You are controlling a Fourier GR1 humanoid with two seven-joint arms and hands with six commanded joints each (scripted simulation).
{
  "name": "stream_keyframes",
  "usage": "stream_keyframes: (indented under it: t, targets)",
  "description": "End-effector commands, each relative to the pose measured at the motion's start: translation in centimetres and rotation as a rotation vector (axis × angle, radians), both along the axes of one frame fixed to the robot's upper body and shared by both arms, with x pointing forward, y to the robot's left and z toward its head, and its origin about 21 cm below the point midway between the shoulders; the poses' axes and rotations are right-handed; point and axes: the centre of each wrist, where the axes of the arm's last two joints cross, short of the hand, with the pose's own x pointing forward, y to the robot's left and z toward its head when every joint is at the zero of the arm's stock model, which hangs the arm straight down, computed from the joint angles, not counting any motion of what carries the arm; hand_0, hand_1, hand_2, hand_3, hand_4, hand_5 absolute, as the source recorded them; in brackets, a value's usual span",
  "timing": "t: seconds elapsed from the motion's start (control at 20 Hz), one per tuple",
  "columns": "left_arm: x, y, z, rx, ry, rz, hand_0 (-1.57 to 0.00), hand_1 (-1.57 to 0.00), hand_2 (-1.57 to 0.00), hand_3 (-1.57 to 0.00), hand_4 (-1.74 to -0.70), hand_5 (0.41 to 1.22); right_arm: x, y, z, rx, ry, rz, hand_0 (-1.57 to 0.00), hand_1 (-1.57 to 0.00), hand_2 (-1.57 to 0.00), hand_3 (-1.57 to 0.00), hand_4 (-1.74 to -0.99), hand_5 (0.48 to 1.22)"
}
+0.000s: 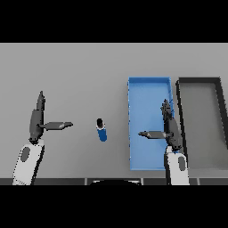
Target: Pick up the blue pipe and place it into the blue bin.
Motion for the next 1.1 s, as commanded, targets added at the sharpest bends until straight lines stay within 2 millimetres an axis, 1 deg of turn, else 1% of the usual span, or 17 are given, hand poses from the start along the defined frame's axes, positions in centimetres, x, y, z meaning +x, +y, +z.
stream_keyframes:
  t: [0.0, 0.2, 0.25, 0.3, 0.35, 0.4, 0.45, 0.55, 0.6, 0.7, 0.75, 0.8, 0.85, 0.95, 1.05]
  targets:
    - [0.0, 0.0, 0.0, 0.000, -0.006, -0.001, 0.00, 0.00, 0.00, 0.00, -1.01, 0.586, 0.0, 0.0, 0.0, 0.000, -0.001, -0.001, 0.00, 0.00, 0.00, 0.00, -1.222, 0.603]
    - [-0.3, -0.2, -0.1, 0.001, -0.011, -0.004, 0.00, 0.00, 0.00, 0.00, -1.01, 0.586, -0.3, -0.3, 0.0, 0.000, -0.003, -0.001, 0.00, 0.00, 0.00, 0.00, -1.222, 0.603]
    - [-0.3, -0.6, -0.2, -0.003, -0.011, -0.009, 0.00, 0.00, 0.00, 0.00, -1.01, 0.586, -0.4, -0.2, 0.1, -0.001, -0.007, 0.002, 0.00, 0.00, 0.00, 0.00, -1.222, 0.603]
    - [-1.2, 0.5, -0.4, 0.073, -0.015, -0.139, 0.00, 0.00, 0.00, 0.00, -1.01, 0.586, -1.3, -1.2, 0.3, -0.111, -0.061, 0.050, 0.00, 0.00, 0.00, 0.00, -1.222, 0.603]
    - [-1.9, 1.6, -0.5, 0.113, -0.016, -0.215, 0.00, 0.00, 0.00, 0.00, -1.01, 0.588, -2.2, -1.8, 0.4, -0.158, -0.091, 0.089, 0.00, 0.00, 0.00, 0.00, -1.227, 0.603]
    - [-2.2, 2.3, -0.5, 0.141, -0.010, -0.255, 0.00, 0.00, 0.00, 0.00, -1.01, 0.588, -2.3, -2.1, 1.0, -0.193, -0.104, 0.109, 0.00, 0.00, 0.00, 0.00, -1.230, 0.601]
    - [-2.4, 2.6, -0.3, 0.153, -0.006, -0.285, 0.00, 0.00, 0.00, 0.00, -1.01, 0.588, -2.5, -1.9, 0.9, -0.209, -0.094, 0.118, 0.00, 0.00, 0.00, 0.00, -1.228, 0.599]
    - [-2.2, 2.9, 0.0, 0.165, 0.012, -0.307, 0.00, 0.00, 0.00, 0.00, -1.01, 0.587, -2.6, -2.3, 1.4, -0.232, -0.081, 0.126, 0.00, 0.00, 0.00, 0.00, -1.231, 0.599]
    - [-2.6, 3.0, -0.1, 0.163, 0.007, -0.329, 0.00, 0.00, 0.00, 0.00, -1.01, 0.587, -2.7, -1.9, 1.4, -0.234, -0.081, 0.125, 0.00, 0.00, 0.00, 0.00, -1.230, 0.595]
    - [-3.0, 2.8, 0.0, 0.132, -0.005, -0.381, 0.00, 0.00, 0.00, 0.00, -1.01, 0.592, -3.0, -1.8, 1.5, -0.242, -0.080, 0.135, 0.00, 0.00, 0.00, 0.00, -1.225, 0.592]
    - [-2.9, 2.7, 0.2, 0.123, -0.003, -0.406, 0.00, 0.00, 0.00, 0.00, -1.02, 0.594, -2.9, -1.7, 1.6, -0.249, -0.075, 0.135, 0.00, 0.00, 0.00, 0.00, -1.218, 0.589]
    - [-3.3, 2.6, 0.2, 0.136, 0.012, -0.446, 0.00, 0.00, 0.00, 0.00, -1.02, 0.587, -2.6, -1.6, 1.5, -0.249, -0.065, 0.135, 0.00, 0.00, 0.00, 0.00, -1.216, 0.587]
    - [-3.1, 2.2, 0.4, 0.145, 0.027, -0.483, 0.00, 0.00, 0.00, 0.00, -1.02, 0.582, -2.4, -1.8, 1.6, -0.250, -0.069, 0.141, 0.00, 0.00, 0.00, 0.00, -1.215, 0.587]
    - [-3.7, 1.6, 0.7, 0.154, 0.041, -0.563, 0.00, 0.00, 0.00, 0.00, -1.03, 0.565, -2.7, -2.1, 1.3, -0.243, -0.107, 0.153, 0.00, 0.00, 0.00, 0.00, -1.225, 0.595]
    - [-3.7, 0.6, 1.0, 0.165, 0.088, -0.616, 0.00, 0.00, 0.00, 0.00, -1.04, 0.532, -2.7, -1.7, 1.3, -0.241, -0.127, 0.161, 0.00, 0.00, 0.00, 0.00, -1.225, 0.603]
